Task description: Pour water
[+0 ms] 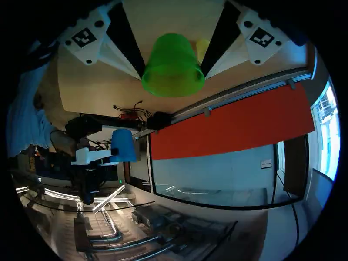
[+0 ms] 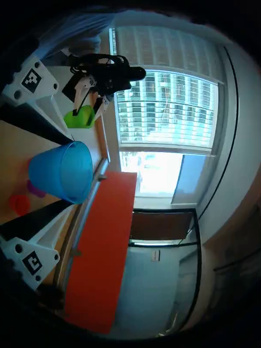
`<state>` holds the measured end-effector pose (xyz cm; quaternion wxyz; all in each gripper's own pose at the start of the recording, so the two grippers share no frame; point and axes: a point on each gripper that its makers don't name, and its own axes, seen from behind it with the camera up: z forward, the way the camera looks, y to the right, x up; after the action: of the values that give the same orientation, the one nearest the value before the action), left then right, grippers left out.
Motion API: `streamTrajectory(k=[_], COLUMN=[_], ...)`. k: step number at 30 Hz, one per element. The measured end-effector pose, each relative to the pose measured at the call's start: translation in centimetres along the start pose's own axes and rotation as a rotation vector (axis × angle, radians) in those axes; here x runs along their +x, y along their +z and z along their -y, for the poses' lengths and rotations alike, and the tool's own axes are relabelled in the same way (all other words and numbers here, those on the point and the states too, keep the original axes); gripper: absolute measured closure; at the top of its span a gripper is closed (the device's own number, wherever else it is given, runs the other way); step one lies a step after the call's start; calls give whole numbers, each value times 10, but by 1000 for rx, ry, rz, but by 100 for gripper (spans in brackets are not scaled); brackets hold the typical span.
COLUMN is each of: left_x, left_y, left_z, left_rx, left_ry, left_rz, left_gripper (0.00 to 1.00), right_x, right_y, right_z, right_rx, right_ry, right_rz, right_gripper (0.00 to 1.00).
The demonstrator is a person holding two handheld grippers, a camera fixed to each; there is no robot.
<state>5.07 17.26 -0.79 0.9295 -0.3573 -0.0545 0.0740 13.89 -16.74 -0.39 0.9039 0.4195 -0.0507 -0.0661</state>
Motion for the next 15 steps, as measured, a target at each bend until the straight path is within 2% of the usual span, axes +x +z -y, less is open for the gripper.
streamTrajectory(k=[15], left_x=[-42], left_y=[8], left_z=[-6], left_rx=[-37], left_ry=[4], left_rz=[112], left_gripper=[14], right_x=[-58], right_y=[11], right_z=[4], right_rx=[53], right_ry=[11], right_rz=[112], right_gripper=[10])
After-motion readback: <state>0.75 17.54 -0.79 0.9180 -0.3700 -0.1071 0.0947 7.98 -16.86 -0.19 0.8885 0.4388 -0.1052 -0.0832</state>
